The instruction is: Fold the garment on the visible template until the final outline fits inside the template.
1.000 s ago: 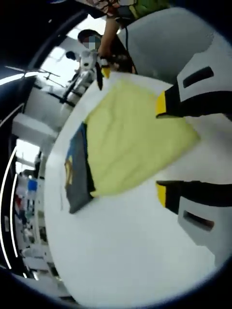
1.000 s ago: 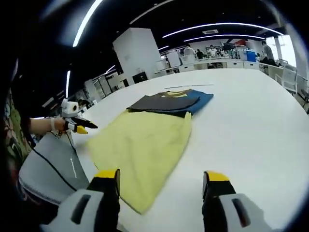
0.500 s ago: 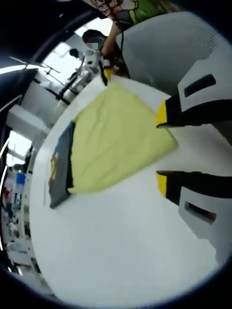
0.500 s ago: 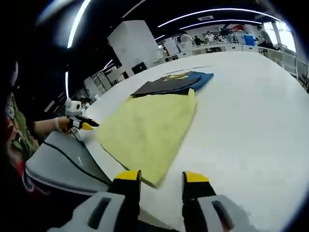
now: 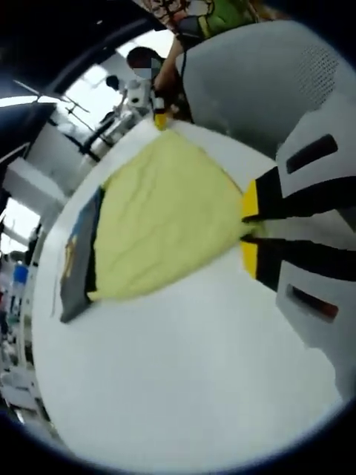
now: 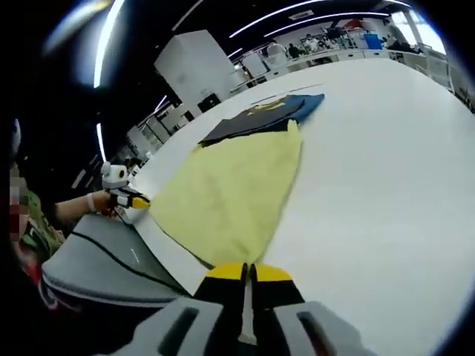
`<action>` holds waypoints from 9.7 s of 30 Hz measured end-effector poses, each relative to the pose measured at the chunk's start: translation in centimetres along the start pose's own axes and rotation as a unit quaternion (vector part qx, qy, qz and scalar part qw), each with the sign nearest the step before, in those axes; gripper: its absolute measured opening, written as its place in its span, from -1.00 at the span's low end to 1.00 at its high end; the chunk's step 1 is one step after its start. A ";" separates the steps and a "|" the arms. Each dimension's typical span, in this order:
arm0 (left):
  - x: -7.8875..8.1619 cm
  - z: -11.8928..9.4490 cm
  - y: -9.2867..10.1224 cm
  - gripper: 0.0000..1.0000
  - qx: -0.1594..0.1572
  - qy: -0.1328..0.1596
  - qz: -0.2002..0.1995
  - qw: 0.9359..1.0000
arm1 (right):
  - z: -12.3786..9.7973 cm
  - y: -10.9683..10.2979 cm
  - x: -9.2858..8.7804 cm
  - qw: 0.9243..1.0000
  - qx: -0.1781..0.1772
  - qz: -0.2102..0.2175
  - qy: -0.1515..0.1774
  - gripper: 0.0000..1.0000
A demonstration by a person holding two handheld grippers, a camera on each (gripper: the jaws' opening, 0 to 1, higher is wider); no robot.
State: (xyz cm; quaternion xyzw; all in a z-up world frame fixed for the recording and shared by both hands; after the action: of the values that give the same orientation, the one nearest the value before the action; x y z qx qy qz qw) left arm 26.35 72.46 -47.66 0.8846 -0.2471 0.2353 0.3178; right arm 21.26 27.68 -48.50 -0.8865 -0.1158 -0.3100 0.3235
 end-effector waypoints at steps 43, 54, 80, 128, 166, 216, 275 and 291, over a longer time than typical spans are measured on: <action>-1.8 -3.2 3.1 -1.00 -0.073 -0.104 -0.028 0.992 | -4.7 -2.7 -1.0 0.995 0.055 0.075 -0.023 -1.00; 5.3 -5.1 2.5 -1.00 -0.081 0.026 -0.021 0.996 | -5.2 -3.5 6.1 0.990 0.088 0.089 0.068 -1.00; 20.7 -2.6 -4.1 -1.00 -0.049 0.194 -0.053 0.978 | -2.0 2.0 23.2 0.984 0.050 0.061 0.158 -1.00; 19.7 8.2 -13.8 -1.00 0.062 0.176 -0.150 0.971 | 10.4 12.9 22.4 0.985 -0.033 0.159 0.064 -1.00; 22.1 7.5 -11.2 -0.55 0.172 -0.037 0.553 0.814 | 9.9 10.2 23.3 0.849 -0.114 -0.513 -0.049 -0.24; 25.0 9.2 -12.9 -1.00 0.180 0.004 0.290 0.940 | 13.1 12.6 25.0 0.909 -0.164 -0.384 -0.002 -1.00; 21.2 4.6 -9.2 0.59 0.066 0.111 0.157 0.979 | 10.0 10.1 23.3 0.977 -0.058 -0.183 0.094 0.99; 15.0 1.9 -7.8 0.36 0.054 0.112 0.106 0.987 | 6.8 7.8 20.4 0.978 -0.050 -0.177 0.100 0.96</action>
State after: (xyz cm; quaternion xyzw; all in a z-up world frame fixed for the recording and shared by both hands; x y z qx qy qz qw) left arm 42.95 72.16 -43.84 0.8372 -0.2889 0.3784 0.2691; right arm 43.59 26.17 -43.75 -0.8315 -0.2225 -0.4549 0.2283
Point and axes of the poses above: the point that each gripper's makers call its tool centre point, and the gripper's own axes: z roughly forward along the fingers, y roughly to its right, x roughly out of its top, the point moved 8 cm from there along -z, roughly backward along the fingers
